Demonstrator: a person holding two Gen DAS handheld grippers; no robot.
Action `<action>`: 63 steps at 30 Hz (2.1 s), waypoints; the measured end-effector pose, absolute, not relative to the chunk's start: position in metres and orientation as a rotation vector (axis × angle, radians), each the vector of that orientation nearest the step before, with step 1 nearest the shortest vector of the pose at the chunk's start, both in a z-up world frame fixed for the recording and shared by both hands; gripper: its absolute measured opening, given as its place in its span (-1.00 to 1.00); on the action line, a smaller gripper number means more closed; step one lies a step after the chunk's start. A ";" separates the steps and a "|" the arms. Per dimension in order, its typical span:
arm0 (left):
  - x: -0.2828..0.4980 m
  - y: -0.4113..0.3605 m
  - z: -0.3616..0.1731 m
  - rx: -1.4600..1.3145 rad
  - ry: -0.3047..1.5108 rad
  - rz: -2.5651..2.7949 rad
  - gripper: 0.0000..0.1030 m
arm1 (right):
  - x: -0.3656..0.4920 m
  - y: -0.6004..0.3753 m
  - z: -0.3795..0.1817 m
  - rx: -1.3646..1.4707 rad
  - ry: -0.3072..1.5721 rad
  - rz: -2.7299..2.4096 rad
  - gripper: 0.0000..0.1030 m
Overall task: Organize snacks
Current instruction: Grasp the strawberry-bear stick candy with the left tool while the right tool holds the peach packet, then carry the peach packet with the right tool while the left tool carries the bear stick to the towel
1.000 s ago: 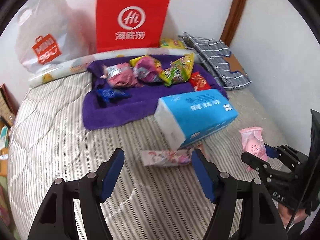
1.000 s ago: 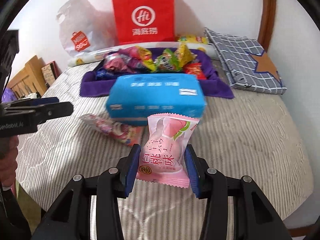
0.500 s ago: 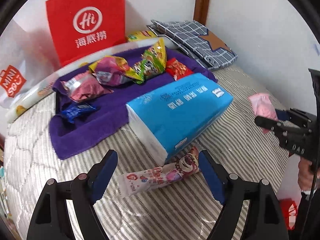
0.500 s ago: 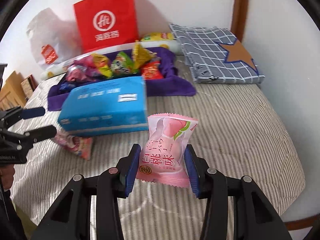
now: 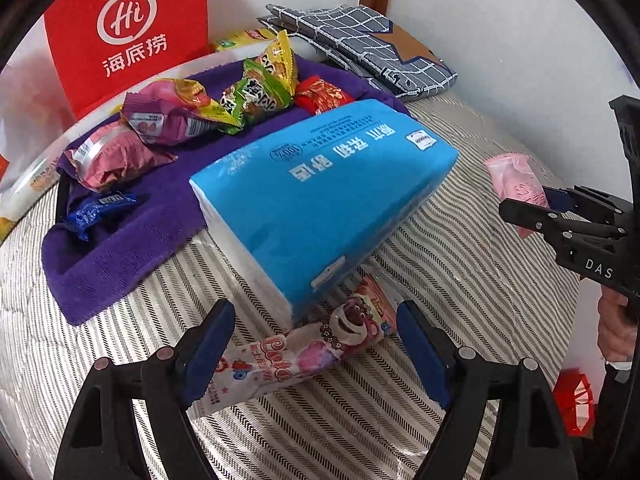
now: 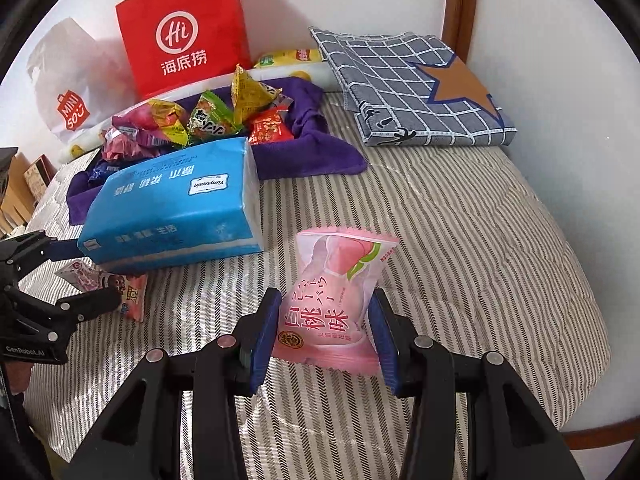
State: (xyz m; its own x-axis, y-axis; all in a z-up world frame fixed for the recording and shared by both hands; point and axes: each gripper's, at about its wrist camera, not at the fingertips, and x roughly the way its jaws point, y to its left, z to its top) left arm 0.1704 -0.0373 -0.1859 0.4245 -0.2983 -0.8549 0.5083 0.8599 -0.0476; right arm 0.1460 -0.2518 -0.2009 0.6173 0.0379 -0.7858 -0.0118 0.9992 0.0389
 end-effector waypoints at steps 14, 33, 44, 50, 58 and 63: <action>0.148 -0.036 -0.194 0.171 1.087 -0.558 0.17 | 0.140 -0.245 -0.202 0.018 0.905 0.049 -0.13; 0.142 -0.044 -0.194 0.192 1.069 -0.490 -0.58 | 0.129 -0.247 -0.213 0.063 0.924 0.075 -0.13; 0.131 -0.039 -0.178 0.140 1.038 -0.531 -0.58 | 0.123 -0.239 -0.205 0.054 0.910 0.105 -0.13; 0.130 -0.041 -0.161 0.112 1.013 -0.542 -0.58 | 0.120 -0.236 -0.191 0.039 0.887 0.122 -0.13; 0.133 -0.043 -0.140 0.066 0.985 -0.541 -0.58 | 0.126 -0.232 -0.163 0.014 0.847 0.152 -0.13; 0.142 -0.039 -0.126 0.034 0.968 -0.527 -0.58 | 0.139 -0.228 -0.145 0.010 0.819 0.177 -0.13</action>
